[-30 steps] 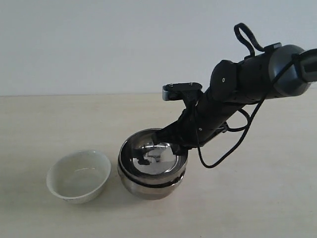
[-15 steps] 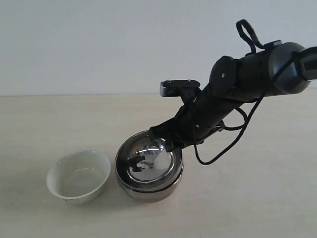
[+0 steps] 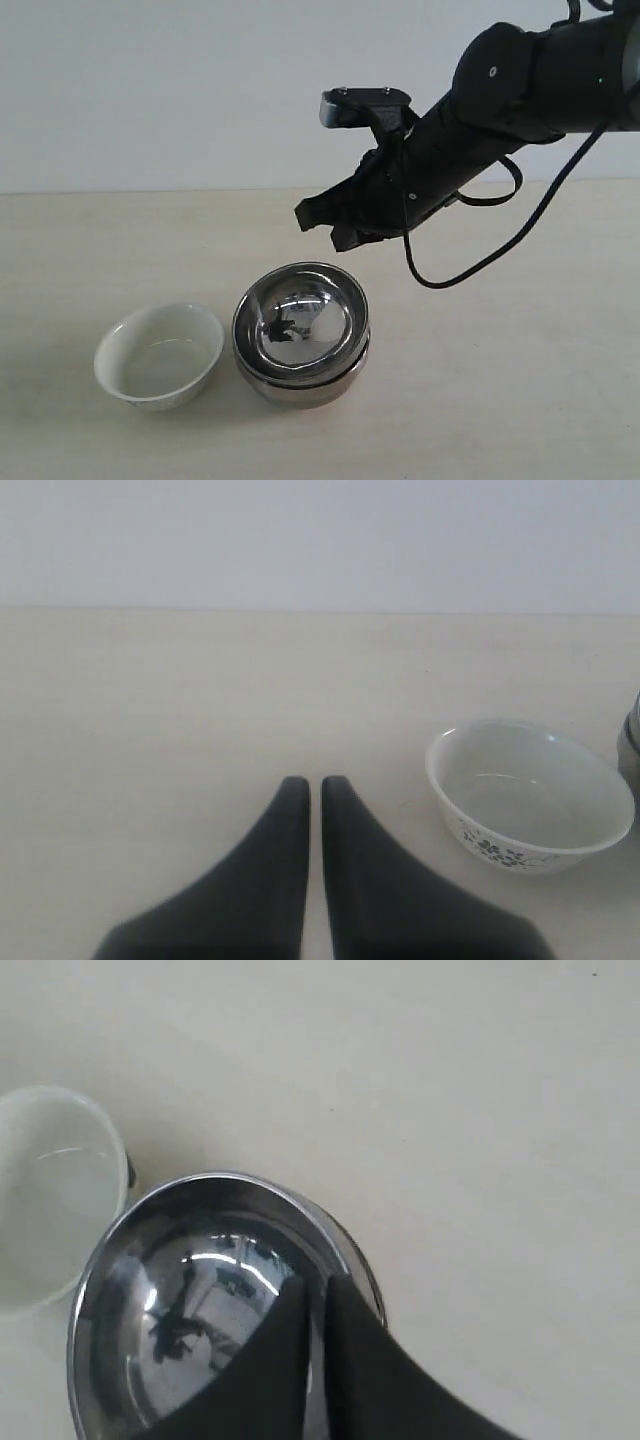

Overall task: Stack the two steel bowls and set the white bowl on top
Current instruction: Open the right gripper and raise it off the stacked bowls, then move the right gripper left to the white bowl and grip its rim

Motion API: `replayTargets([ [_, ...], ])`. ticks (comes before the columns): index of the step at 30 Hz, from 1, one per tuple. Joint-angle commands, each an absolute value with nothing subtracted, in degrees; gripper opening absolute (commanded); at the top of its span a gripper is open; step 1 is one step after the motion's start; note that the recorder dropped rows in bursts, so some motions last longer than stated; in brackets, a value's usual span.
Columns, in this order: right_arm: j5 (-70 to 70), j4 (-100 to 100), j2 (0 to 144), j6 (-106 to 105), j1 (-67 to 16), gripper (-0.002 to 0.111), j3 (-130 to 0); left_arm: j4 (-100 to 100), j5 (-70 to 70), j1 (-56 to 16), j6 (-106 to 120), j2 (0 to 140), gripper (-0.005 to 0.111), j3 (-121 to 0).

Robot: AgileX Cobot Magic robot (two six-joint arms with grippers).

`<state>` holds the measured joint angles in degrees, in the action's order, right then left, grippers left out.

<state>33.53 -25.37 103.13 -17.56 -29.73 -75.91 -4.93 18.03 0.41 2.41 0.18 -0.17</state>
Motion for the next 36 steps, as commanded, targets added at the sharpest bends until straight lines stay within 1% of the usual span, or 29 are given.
replayTargets([
  [1,27.4,-24.7,103.3,-18.1,-29.8,0.0,-71.5,-4.9,17.6,0.1,2.1,0.0,0.004,0.0],
  [7,25.6,-24.7,106.8,-17.9,-29.8,0.0,-69.8,-4.9,17.6,0.1,2.1,0.0,0.004,0.0],
  [16,24.6,-25.4,106.9,-17.9,-29.8,0.0,-69.8,-4.9,17.6,0.1,2.1,0.0,0.004,0.0],
  [19,22.1,-28.1,106.9,-18.1,-29.8,0.0,-70.0,-4.9,17.6,0.1,2.1,0.0,0.004,0.0],
  [20,19.2,-30.6,106.9,-19.0,-30.4,0.0,-70.0,-4.9,17.6,0.1,2.1,0.0,0.004,0.0],
  [28,9.1,-30.9,109.2,-19.0,-36.4,0.0,-70.0,-4.9,17.6,0.1,2.1,0.0,0.004,0.0],
  [36,7.5,-30.9,113.3,-18.5,-37.1,0.0,-70.0,-4.9,17.6,0.1,2.1,0.0,0.004,0.0],
])
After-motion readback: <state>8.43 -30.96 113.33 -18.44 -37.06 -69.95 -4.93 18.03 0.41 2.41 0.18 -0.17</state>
